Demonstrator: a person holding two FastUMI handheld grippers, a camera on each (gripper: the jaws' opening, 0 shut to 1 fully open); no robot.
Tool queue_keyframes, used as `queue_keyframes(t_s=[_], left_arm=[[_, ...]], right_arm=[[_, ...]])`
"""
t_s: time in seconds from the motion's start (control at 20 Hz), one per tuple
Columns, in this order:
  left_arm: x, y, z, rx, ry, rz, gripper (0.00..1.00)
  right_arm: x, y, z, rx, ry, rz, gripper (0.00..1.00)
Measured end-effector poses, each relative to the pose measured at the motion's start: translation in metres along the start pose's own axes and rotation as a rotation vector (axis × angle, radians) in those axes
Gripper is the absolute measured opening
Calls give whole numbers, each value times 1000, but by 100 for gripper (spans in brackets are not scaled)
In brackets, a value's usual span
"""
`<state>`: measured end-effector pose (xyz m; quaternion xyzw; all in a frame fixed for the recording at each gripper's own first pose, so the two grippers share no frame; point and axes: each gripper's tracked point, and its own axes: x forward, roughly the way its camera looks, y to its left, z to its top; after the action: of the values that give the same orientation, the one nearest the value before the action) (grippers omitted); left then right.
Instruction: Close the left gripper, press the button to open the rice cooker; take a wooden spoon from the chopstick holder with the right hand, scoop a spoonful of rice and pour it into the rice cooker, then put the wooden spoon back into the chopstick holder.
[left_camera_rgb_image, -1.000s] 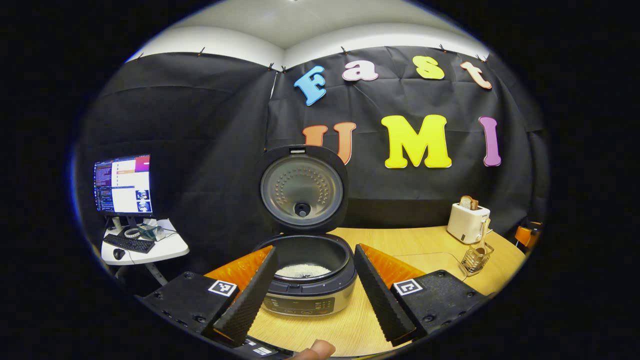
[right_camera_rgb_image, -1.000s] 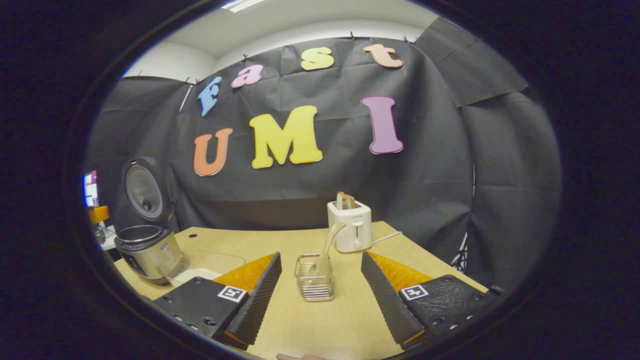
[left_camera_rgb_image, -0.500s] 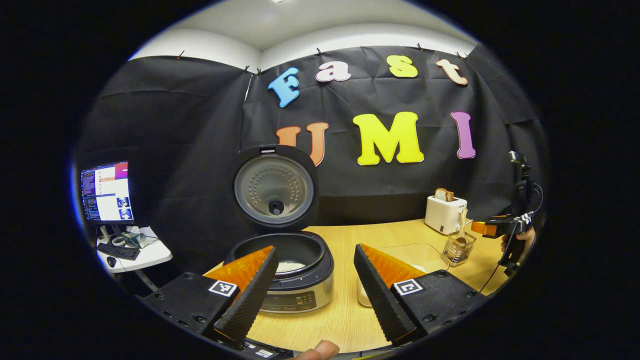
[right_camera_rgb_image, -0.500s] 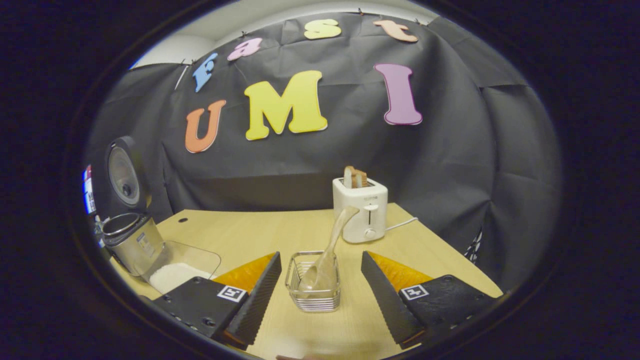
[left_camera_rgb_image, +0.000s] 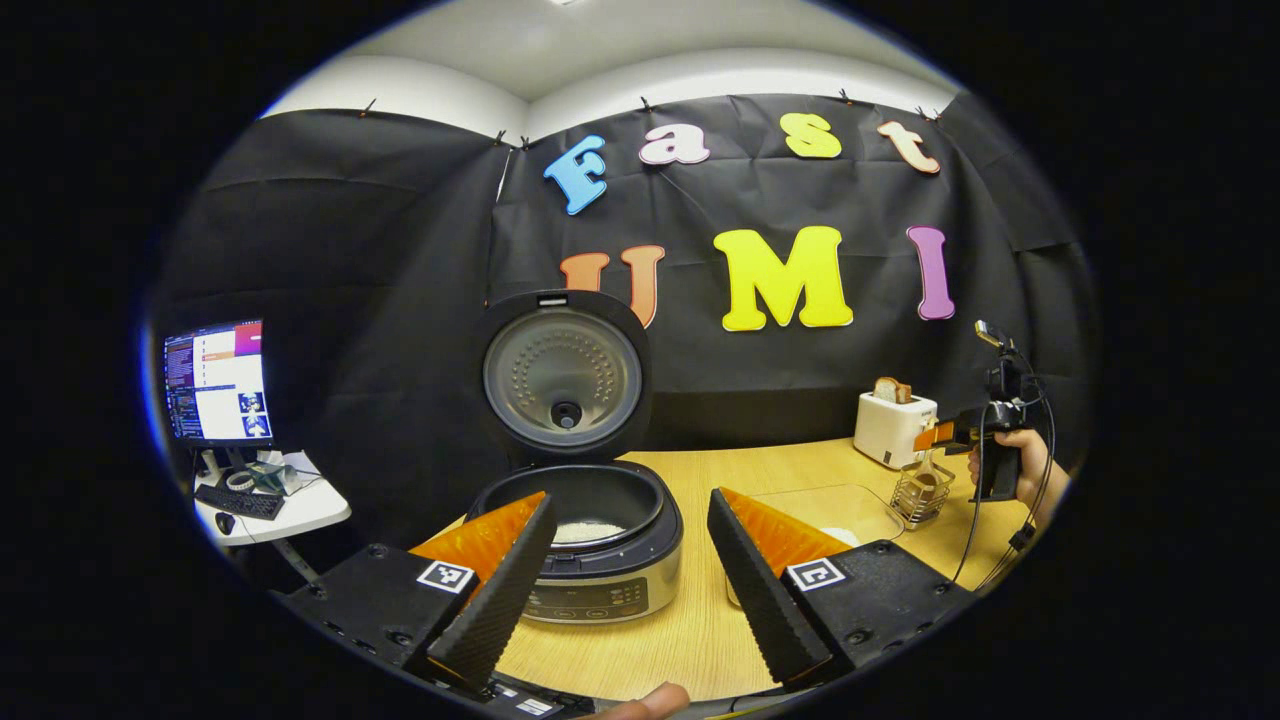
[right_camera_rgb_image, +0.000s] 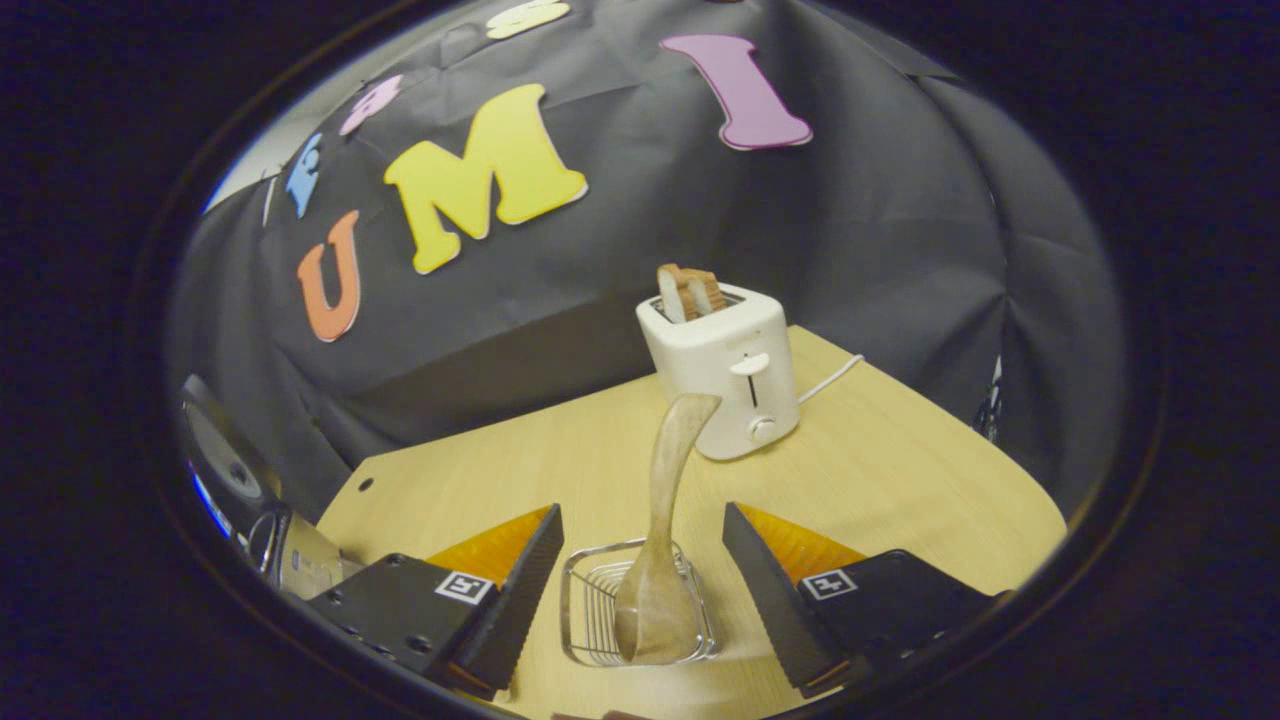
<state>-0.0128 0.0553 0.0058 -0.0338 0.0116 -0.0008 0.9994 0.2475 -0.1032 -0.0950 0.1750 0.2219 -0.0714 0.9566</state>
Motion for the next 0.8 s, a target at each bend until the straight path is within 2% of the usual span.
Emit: queue_keyframes(t_s=[0.1,0.3,0.4,0.45,0.5,0.65,0.7,0.75,0.8], left_arm=[[2,-2,-4,11,14,-8,98],[6,-12,-7,57,18,-34,98],[8,-14,-9,49,17,-45,97],[9,-15,-12,34,26,-51,100],[8,-17,-13,22,34,-59,97],[9,-18,-11,20,29,-80,97],[9,-19,-12,15,29,-88,97],[11,-20,-12,11,31,-97,97],[11,-20,-12,7,30,-103,98]], right_arm=[[16,-3,-2,-6,53,-10,96],[37,-7,7,-42,60,-58,94],[45,-7,2,-30,94,-88,90],[46,-4,0,-15,104,-83,84],[49,-3,-1,-3,113,-84,69],[53,2,-3,28,130,-67,43],[52,-1,-4,32,132,-82,31],[56,-6,-5,35,136,-100,27],[53,-6,-6,42,139,-110,15]])
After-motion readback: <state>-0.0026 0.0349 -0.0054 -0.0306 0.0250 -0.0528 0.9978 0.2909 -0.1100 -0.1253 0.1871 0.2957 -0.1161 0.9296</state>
